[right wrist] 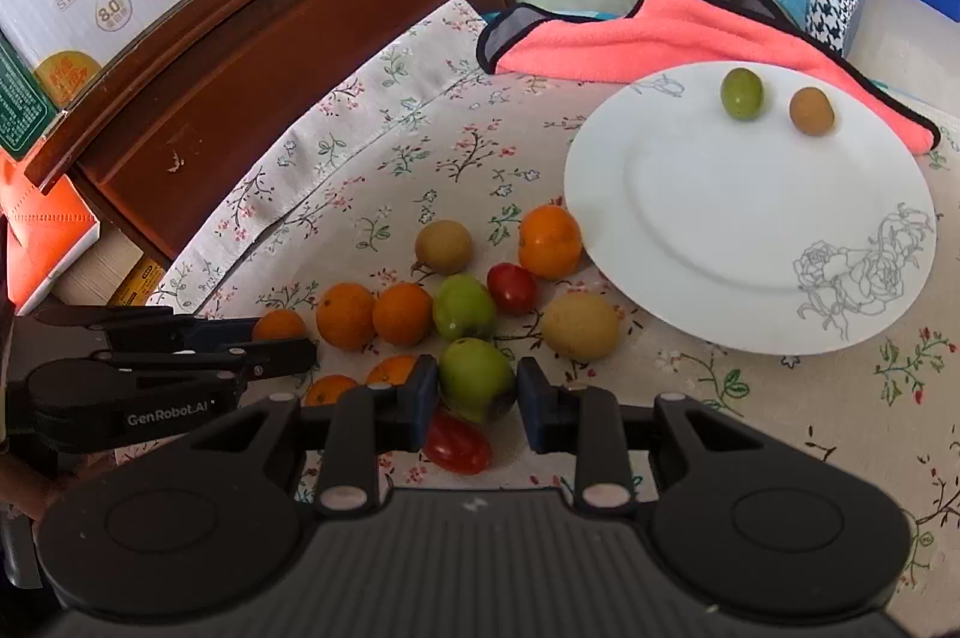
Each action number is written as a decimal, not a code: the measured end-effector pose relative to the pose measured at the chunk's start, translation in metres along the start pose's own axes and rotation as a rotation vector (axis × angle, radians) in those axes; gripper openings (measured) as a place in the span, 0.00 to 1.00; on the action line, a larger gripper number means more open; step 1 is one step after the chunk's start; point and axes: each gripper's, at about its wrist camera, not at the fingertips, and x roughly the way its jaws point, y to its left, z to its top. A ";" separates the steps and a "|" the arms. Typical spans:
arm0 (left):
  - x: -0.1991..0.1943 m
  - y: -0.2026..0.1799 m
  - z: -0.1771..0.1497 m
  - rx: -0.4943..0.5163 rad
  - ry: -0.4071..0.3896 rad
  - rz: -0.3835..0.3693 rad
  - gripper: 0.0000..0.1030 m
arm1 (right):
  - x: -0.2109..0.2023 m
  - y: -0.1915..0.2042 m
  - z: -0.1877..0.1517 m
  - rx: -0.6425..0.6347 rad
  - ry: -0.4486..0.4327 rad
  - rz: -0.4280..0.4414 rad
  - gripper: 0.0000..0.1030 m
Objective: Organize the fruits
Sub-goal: 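Close the left tool on the tangerine while the right tool grasps the green mango, then carry both fruits over the white plate and open both tools to drop them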
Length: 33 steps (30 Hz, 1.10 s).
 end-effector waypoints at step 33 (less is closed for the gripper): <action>-0.029 -0.076 0.076 0.014 -0.214 -0.118 0.27 | -0.082 -0.064 0.048 0.181 -0.275 -0.084 0.28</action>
